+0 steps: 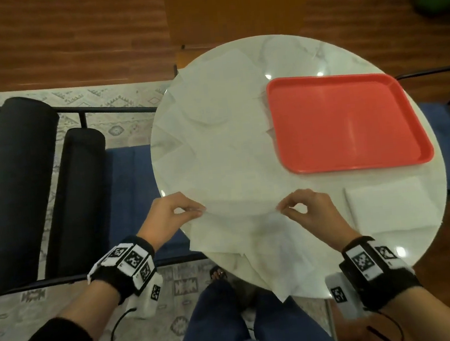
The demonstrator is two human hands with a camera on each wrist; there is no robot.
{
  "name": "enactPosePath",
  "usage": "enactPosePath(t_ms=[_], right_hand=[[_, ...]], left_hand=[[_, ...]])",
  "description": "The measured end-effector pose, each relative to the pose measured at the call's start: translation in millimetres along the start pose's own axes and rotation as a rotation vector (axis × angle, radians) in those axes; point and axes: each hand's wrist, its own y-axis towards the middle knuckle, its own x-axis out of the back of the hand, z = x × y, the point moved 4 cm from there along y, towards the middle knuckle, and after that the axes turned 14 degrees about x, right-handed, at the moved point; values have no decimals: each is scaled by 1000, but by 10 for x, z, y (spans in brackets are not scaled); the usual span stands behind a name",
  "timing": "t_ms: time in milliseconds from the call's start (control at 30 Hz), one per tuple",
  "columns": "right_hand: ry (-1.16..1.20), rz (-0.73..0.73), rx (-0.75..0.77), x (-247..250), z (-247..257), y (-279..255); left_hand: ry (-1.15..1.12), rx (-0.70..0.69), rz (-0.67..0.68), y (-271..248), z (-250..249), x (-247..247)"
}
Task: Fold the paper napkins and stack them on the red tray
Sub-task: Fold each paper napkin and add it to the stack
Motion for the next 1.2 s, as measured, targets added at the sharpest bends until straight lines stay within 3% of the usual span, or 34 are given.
enactPosePath(t_ms=[133, 267, 300, 400, 467, 600, 733, 867, 1033, 1200], right_hand=[[-145, 186, 85, -319, -98, -183], [-301, 454, 27, -454, -127, -184], [-300, 418, 3, -436, -126, -162], [-264, 71, 1, -381, -61, -43], [-263, -22, 17, -510, 81, 62], [-173, 261, -3, -1114, 395, 175], [-239, 371, -54, -1327, 236, 26], [-378, 394, -79, -1184, -35, -131], [-413, 367, -218, -909, -300, -337], [-395, 321, -235, -900, -313, -375]], left_hand=[[243, 14, 87, -97, 327, -135], [524, -85, 69, -171, 346, -187], [517, -95, 33, -186, 306, -180], [386, -118, -116, -195, 135, -205], [450, -149, -147, -164, 28, -381], [804, -94, -5, -93, 74, -962], [912, -123, -70, -90, 251, -1123], [917, -115, -64, -103, 343, -1099], [947, -67, -27, -102, 382, -1073], [1002, -62, -56, -99, 330, -1070]])
